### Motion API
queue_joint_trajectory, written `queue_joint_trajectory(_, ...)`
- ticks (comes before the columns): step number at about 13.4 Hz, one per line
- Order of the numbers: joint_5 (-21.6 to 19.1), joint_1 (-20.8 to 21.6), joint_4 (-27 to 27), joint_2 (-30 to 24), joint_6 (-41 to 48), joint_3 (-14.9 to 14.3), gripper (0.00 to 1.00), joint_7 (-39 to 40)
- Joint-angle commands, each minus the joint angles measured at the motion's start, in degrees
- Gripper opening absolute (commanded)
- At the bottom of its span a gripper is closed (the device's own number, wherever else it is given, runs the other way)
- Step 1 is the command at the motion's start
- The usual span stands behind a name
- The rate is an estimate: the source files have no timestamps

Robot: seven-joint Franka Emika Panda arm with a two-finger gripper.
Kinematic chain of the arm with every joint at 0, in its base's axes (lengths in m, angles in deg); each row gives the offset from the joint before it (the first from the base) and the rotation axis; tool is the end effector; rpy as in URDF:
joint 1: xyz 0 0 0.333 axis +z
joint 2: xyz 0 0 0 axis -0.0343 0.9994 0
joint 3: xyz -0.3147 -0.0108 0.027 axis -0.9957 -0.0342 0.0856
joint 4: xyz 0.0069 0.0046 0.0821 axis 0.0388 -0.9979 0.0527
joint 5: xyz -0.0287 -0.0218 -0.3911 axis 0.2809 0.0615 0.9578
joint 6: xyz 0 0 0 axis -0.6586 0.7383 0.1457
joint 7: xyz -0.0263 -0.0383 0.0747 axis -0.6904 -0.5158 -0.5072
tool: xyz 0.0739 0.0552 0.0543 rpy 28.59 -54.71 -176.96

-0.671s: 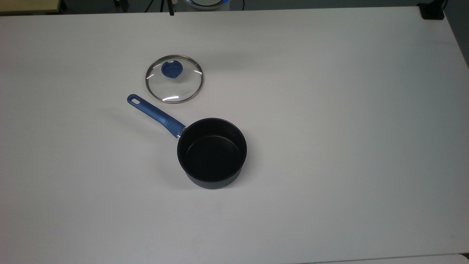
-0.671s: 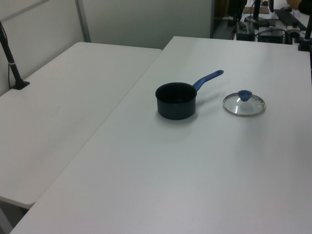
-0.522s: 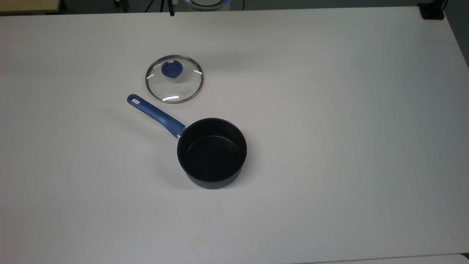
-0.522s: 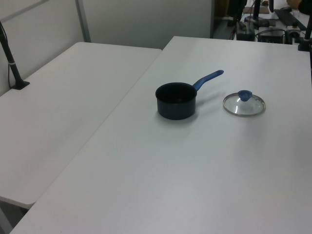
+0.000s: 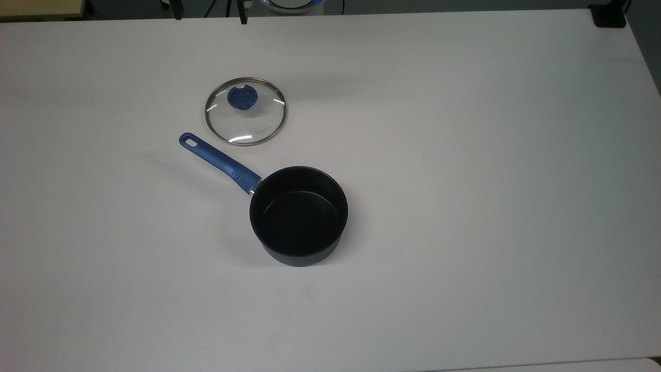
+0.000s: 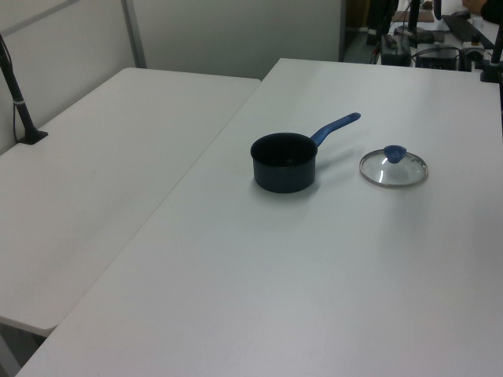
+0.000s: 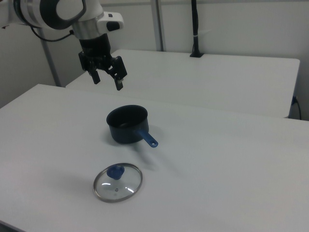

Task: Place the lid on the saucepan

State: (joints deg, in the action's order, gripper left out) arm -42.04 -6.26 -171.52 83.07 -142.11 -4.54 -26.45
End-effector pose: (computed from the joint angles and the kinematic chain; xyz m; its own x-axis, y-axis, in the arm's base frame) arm 0.5534 -0.0549 0.6309 0.9913 -0.0683 0.1127 -0.0670 -0.9976 -0.0151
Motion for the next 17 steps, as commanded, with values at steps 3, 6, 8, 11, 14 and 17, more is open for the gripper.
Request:
queue_joint_trajectory(3,-0.73,0.34,-0.47,-0.35,0.0,-0.16,1.0,0.73)
queue_joint_trajectory(6,-0.73,0.34,-0.47,-0.35,-0.18,-0.16,1.0,0.82)
queue_joint_trajectory(8,-0.73,0.34,-0.47,-0.35,-0.09,-0.16,1.0,1.26)
queue_joint_trajectory(11,-0.65,-0.01,-1.08,-0.27,0.26,-0.25,1.0,4.57)
queue_joint_trajectory(14,4.51,-1.24,-5.28,-0.44,2.28,-0.25,1.0,14.08)
queue_joint_trajectory(17,8.49,-1.77,-19.32,-1.85,-6.28,-0.07,1.0,14.18)
